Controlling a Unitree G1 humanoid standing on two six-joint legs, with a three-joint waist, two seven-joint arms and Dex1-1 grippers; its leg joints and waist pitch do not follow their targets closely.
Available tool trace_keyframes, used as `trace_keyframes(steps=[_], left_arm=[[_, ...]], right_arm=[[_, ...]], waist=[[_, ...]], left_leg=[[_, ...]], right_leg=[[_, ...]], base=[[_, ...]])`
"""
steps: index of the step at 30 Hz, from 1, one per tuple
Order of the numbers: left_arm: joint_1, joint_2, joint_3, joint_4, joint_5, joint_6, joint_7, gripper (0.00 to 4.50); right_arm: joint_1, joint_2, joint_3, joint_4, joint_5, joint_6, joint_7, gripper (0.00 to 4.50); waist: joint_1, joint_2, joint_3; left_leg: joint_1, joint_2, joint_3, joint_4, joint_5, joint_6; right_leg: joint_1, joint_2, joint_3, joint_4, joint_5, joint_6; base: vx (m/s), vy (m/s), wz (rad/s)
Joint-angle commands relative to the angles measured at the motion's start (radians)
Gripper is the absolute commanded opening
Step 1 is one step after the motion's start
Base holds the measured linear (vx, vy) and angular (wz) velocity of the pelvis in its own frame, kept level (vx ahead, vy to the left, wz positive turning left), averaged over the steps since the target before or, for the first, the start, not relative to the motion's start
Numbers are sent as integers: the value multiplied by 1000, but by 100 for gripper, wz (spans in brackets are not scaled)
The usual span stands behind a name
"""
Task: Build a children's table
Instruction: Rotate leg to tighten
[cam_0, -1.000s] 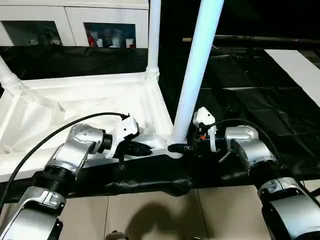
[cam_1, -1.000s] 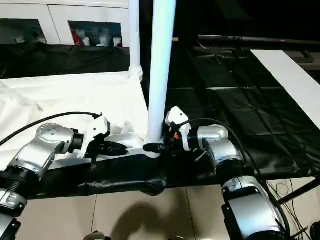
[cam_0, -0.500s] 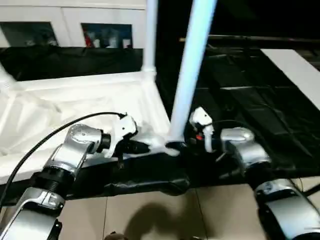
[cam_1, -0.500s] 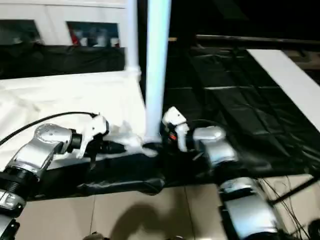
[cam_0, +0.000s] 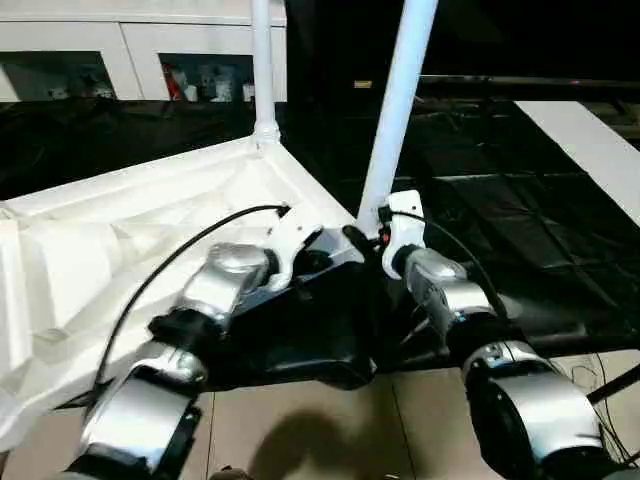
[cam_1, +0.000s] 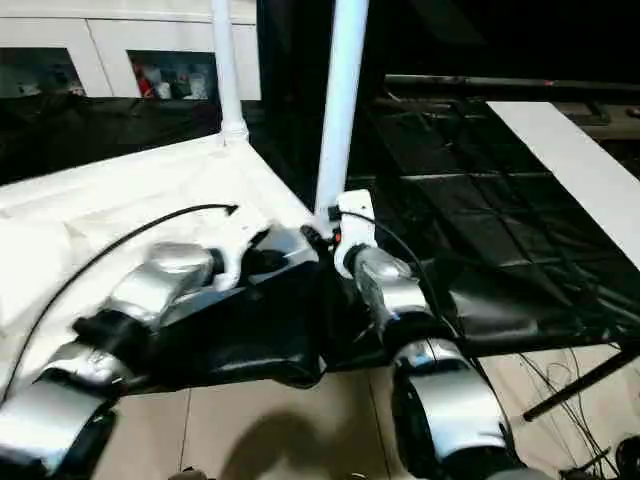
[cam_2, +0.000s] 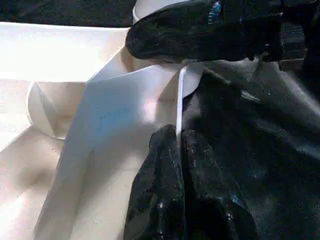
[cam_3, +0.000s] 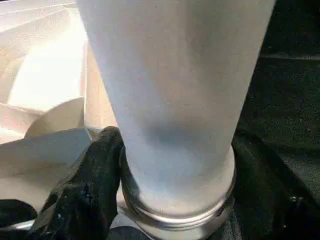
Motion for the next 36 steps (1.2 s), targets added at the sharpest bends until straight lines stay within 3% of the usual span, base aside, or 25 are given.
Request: trace_keyframes(steps=[1, 2, 6, 8, 11, 13, 15, 20, 22, 23, 29, 30, 34, 35, 36], left_arm=[[-11, -9, 15, 37, -3, 16, 47, 0], [-4, 8, 7, 39, 7, 22, 13, 0], [7, 29, -7, 29, 15, 23, -32, 0], [15, 42, -15, 13, 15, 31, -59, 0], [38, 80, -41, -32, 18, 34, -127, 0], [67, 134, -64, -101, 15, 39, -214, 0], [76, 160, -66, -126, 12, 54, -241, 44], [80, 181, -58, -139, 8, 84, -253, 75], [80, 184, -55, -140, 8, 85, -250, 94], [76, 185, -47, -130, 10, 82, -235, 94], [71, 183, -30, -130, -15, 96, -245, 61], [77, 189, -36, -151, -32, 116, -293, 53], [120, 238, -98, -232, -43, 95, -451, 16], [150, 268, -125, -288, -60, 74, -537, 8], [150, 268, -125, -288, -60, 74, -537, 8]], right_arm=[[6, 37, 12, 42, -2, 9, 37, 309], [5, 38, 4, 24, 5, -30, 110, 330], [11, 18, 0, -6, 10, -56, 177, 362], [18, -3, 13, -26, 7, -60, 216, 389], [49, -68, 63, -90, -8, -55, 345, 408], [107, -162, 123, -203, -11, -31, 522, 427], [141, -216, 140, -261, -8, -20, 616, 432], [162, -262, 136, -280, -18, -28, 678, 432], [162, -266, 133, -278, -19, -30, 683, 432], [160, -271, 136, -279, -21, -32, 695, 432], [159, -273, 150, -317, -2, -11, 711, 432], [158, -275, 160, -319, -10, -13, 721, 432], [154, -280, 173, -306, -27, -34, 754, 432], [151, -283, 180, -298, -35, -45, 764, 432], [151, -283, 180, -298, -35, -45, 764, 432]], waist=[[1, 5, -71], [1, 11, -72], [-2, 8, -72], [-3, 13, -71], [-4, 12, -73], [-6, 18, -77], [-7, 15, -77], [-8, 7, -73], [-9, 8, -73], [-8, 14, -73], [-6, 8, -73], [-5, 3, -73], [-4, 4, -74], [-3, 0, -76], [0, 3, -78]], left_leg=[[-3, -10, 11, -67, -171, 11], [-2, -10, 11, -67, -183, 11], [-7, -10, 10, -67, -174, 21], [-4, -9, 10, -67, -177, 23], [-6, -7, 9, -65, -170, 36], [-7, -6, 9, -62, -129, 52], [-8, -7, 12, -58, -108, 72], [-5, -7, 13, -60, -152, 60], [-5, -7, 13, -60, -146, 57], [-4, -7, 12, -60, -147, 55], [-4, -8, 12, -60, -147, 55], [-5, -8, 13, -60, -142, 55], [-6, -5, 11, -61, -128, 58], [-6, -2, 11, -60, -109, 62], [-7, -1, 11, -59, -97, 64]], right_leg=[[53, -52, 40, -79, -187, -196], [53, -52, 40, -80, -190, -197], [59, -52, 39, -77, -168, -208], [57, -52, 39, -78, -169, -214], [63, -51, 38, -78, -151, -221], [65, -48, 38, -67, -63, -243], [66, -43, 38, -62, 2, -262], [64, -48, 39, -72, -104, -260], [62, -48, 40, -72, -112, -257], [61, -48, 40, -72, -112, -258], [62, -46, 39, -73, -104, -256], [63, -47, 39, -73, -114, -254], [62, -50, 39, -68, -100, -256], [61, -51, 40, -62, -64, -266], [61, -52, 40, -58, -45, -271]], base=[[0, 0, 0], [0, 0, 0], [0, 0, 0], [0, 0, 0], [0, 0, 0], [0, 0, 0], [0, 0, 0], [0, 0, 0], [0, 0, 0], [0, 0, 0], [0, 0, 0], [0, 0, 0], [0, 0, 0], [0, 0, 0], [0, 0, 0]])
